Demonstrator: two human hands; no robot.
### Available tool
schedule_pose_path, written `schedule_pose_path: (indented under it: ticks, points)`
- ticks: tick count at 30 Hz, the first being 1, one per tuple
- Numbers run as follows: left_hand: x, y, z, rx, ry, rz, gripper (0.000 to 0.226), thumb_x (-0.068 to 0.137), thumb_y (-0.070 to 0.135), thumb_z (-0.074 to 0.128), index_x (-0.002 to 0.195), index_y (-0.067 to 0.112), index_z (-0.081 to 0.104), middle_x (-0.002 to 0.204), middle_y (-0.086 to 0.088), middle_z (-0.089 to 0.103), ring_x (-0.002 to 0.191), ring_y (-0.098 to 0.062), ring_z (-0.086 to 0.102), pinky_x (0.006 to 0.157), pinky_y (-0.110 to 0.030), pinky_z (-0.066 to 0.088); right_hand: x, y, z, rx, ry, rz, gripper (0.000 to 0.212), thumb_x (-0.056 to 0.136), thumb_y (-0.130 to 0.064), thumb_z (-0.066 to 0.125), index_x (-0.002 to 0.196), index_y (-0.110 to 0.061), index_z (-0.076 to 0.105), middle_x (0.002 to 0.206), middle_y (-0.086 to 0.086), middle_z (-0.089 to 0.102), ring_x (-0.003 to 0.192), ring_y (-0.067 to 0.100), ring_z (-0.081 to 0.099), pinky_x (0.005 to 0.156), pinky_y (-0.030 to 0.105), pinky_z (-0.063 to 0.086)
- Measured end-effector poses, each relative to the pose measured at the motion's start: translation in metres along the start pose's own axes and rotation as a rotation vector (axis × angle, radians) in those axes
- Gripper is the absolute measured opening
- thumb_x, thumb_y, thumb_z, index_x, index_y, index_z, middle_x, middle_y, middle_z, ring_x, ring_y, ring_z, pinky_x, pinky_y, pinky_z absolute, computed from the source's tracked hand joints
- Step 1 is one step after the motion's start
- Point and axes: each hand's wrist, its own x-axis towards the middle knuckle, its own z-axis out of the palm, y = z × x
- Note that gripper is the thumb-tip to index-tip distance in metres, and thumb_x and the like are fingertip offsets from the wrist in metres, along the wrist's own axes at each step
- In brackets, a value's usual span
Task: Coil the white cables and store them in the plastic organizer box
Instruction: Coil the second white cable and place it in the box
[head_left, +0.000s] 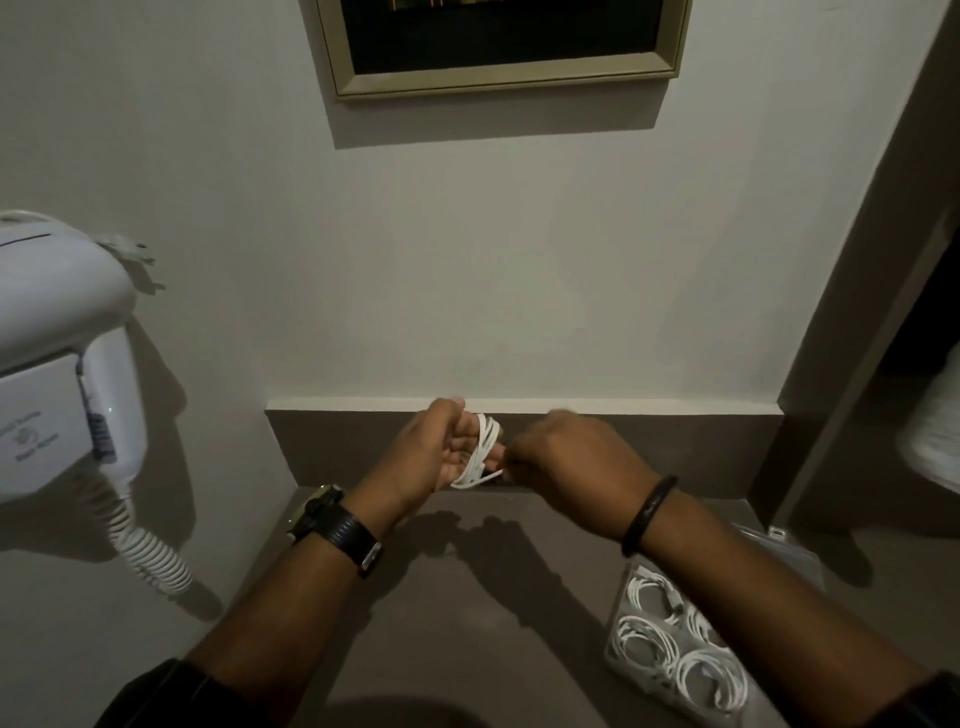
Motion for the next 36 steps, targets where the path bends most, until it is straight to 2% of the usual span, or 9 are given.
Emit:
schedule_pose_path:
  ticks: [4,7,12,19,25,29,31,33,36]
  points:
    - [-0.002,-0.003,0.013,0.161,-0.125,-0.051,0.058,0.099,0.037,0.026,0.075,0.01,0.072,0.075,-0.019,0.073,0.066,-0.027,0.069,0.066,-0.03,0.054,-0.01,0.01,-0.013,-0.137,0.021,-0.097,0.018,0.083,-0.041,0.062,0.087,-0.027,0.071,0.095,0.003,0.059,0.089,0.028,0.05,0.067,0.036,0.04]
    - [-0.001,-0.002,0.026,0.292,-0.169,-0.066,0.059,0.097,0.044,0.026,0.066,0.012,0.065,0.064,-0.016,0.07,0.054,-0.024,0.064,0.059,-0.029,0.051,-0.022,0.012,-0.009,-0.178,0.088,-0.074,0.012,0.081,-0.038,0.065,0.08,-0.027,0.072,0.087,0.006,0.057,0.079,0.026,0.048,0.059,0.033,0.034]
    - [0.005,-0.007,0.052,0.415,-0.276,-0.112,0.066,0.092,0.059,0.027,0.049,0.018,0.054,0.043,0.0,0.051,0.042,-0.017,0.046,0.057,-0.035,0.053,-0.048,0.015,-0.002,0.06,0.123,-0.089,0.003,0.079,-0.009,0.069,0.082,-0.009,0.068,0.075,0.012,0.061,0.063,0.025,0.058,0.05,0.03,0.049]
    - [0.016,-0.025,0.103,0.48,-0.42,-0.175,0.079,0.08,0.081,0.025,0.048,0.019,0.062,0.037,0.005,0.047,0.033,-0.01,0.037,0.04,-0.019,0.036,-0.102,0.033,0.001,0.344,0.243,0.222,0.014,0.081,-0.017,0.07,0.093,-0.011,0.068,0.087,0.006,0.068,0.078,0.016,0.061,0.069,0.029,0.053]
    - [0.025,-0.04,0.164,0.502,-0.47,-0.161,0.077,0.075,0.084,0.033,0.049,0.02,0.065,0.04,-0.001,0.049,0.034,-0.014,0.045,0.038,-0.02,0.04,-0.152,0.054,-0.004,0.334,0.22,0.427,0.014,0.082,-0.019,0.068,0.096,-0.015,0.066,0.089,0.004,0.066,0.076,0.011,0.059,0.069,0.021,0.048]
    - [0.032,-0.05,0.202,0.428,-0.429,-0.025,0.05,0.079,0.059,0.064,0.062,0.012,0.068,0.047,-0.004,0.062,0.039,-0.013,0.057,0.038,-0.018,0.044,-0.191,0.075,-0.005,0.36,0.217,0.635,0.004,0.078,-0.013,0.069,0.077,-0.013,0.066,0.066,0.001,0.063,0.058,0.014,0.057,0.056,0.029,0.047]
    - [0.035,-0.059,0.216,0.486,-0.346,0.136,0.031,0.077,0.041,0.076,0.069,0.011,0.069,0.059,-0.001,0.071,0.049,-0.007,0.063,0.045,-0.019,0.049,-0.215,0.083,0.001,0.521,0.244,0.813,0.015,0.078,-0.009,0.068,0.07,-0.021,0.066,0.058,0.0,0.064,0.053,0.015,0.06,0.054,0.032,0.051]
    - [0.032,-0.074,0.226,0.496,-0.408,0.115,0.025,0.073,0.032,0.081,0.086,0.012,0.071,0.072,-0.001,0.074,0.057,-0.006,0.067,0.051,-0.02,0.052,-0.24,0.087,0.012,0.642,0.291,0.972,0.023,0.078,-0.005,0.067,0.064,-0.023,0.065,0.055,0.003,0.066,0.05,0.018,0.063,0.051,0.037,0.055]
    - [0.024,-0.104,0.244,0.563,-0.532,0.069,0.023,0.073,0.019,0.082,0.091,0.008,0.072,0.081,-0.011,0.076,0.07,-0.024,0.073,0.063,-0.036,0.059,-0.272,0.086,0.031,0.663,0.286,1.134,0.01,0.078,-0.009,0.07,0.07,-0.011,0.065,0.059,0.012,0.069,0.05,0.023,0.065,0.053,0.042,0.057]
